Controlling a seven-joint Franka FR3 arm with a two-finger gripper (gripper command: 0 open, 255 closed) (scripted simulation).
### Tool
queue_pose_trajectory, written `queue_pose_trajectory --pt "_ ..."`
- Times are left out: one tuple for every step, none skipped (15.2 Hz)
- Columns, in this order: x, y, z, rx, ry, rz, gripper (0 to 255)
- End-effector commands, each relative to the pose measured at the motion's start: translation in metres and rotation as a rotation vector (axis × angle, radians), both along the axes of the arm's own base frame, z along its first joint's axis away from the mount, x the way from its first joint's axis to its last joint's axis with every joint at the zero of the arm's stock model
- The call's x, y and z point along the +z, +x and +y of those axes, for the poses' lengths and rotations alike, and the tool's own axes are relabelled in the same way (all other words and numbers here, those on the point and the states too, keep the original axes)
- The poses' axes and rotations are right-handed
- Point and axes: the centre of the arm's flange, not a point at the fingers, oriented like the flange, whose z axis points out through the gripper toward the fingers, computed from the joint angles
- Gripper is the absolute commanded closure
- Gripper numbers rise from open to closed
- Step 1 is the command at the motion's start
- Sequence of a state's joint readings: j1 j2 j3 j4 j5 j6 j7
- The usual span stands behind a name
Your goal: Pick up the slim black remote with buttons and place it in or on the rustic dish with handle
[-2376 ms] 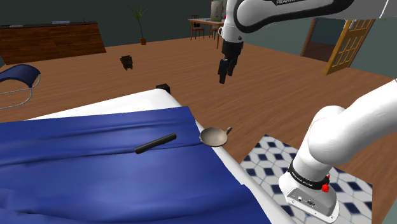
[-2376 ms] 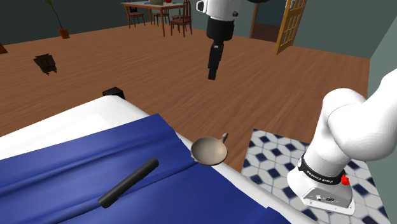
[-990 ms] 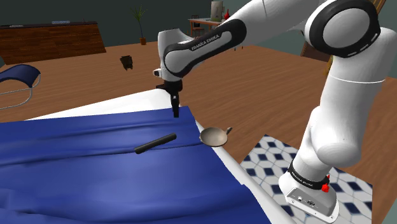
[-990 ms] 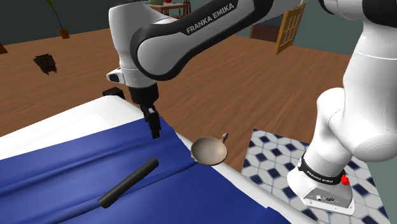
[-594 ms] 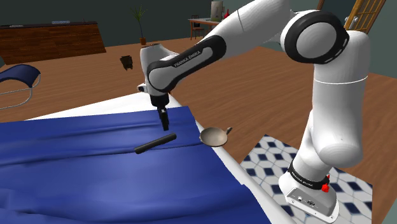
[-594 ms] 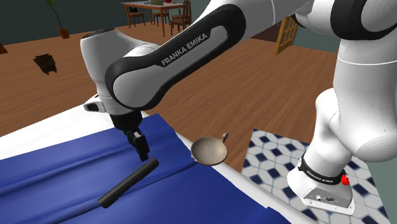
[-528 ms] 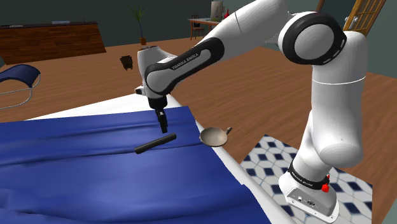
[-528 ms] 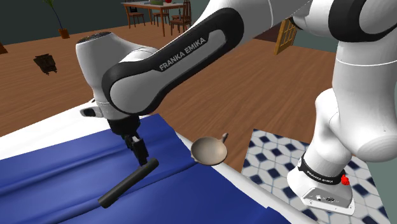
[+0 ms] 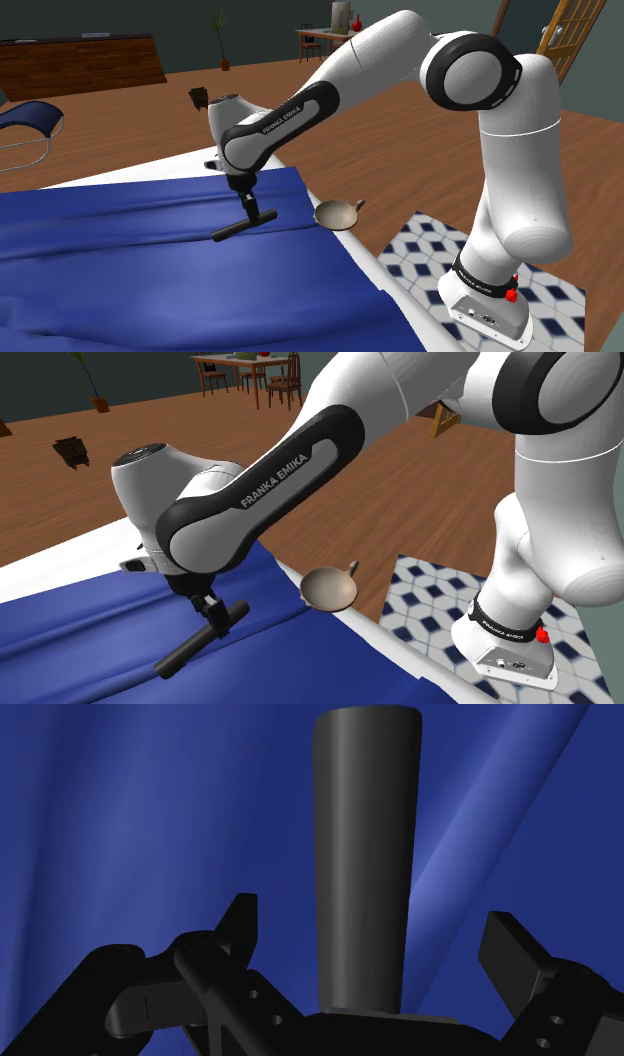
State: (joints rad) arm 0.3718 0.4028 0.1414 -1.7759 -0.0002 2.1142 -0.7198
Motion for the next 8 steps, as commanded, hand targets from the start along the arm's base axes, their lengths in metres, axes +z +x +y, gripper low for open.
queue_pose_trajectory --pt "-0.0119 -0.0004 -0.0002 0.000 0.000 0.000 0" --pt "-0.0150 -0.0007 -0.0002 0.000 0.000 0.000 0" --pt "-0.0150 -0.0007 -0.0002 0.000 0.000 0.000 0" --pt "-0.0150 -0.0007 -0.0002 0.000 0.000 0.000 0" --pt "-0.0150 -0.0006 -0.0002 0.000 0.000 0.000 0" --pt "-0.0150 -0.0006 -0.0002 0.000 0.000 0.000 0" --pt "-0.0150 -0.0006 -0.0002 0.000 0.000 0.000 0" --pt "-0.0150 -0.0006 -0.0002 0.000 0.000 0.000 0"
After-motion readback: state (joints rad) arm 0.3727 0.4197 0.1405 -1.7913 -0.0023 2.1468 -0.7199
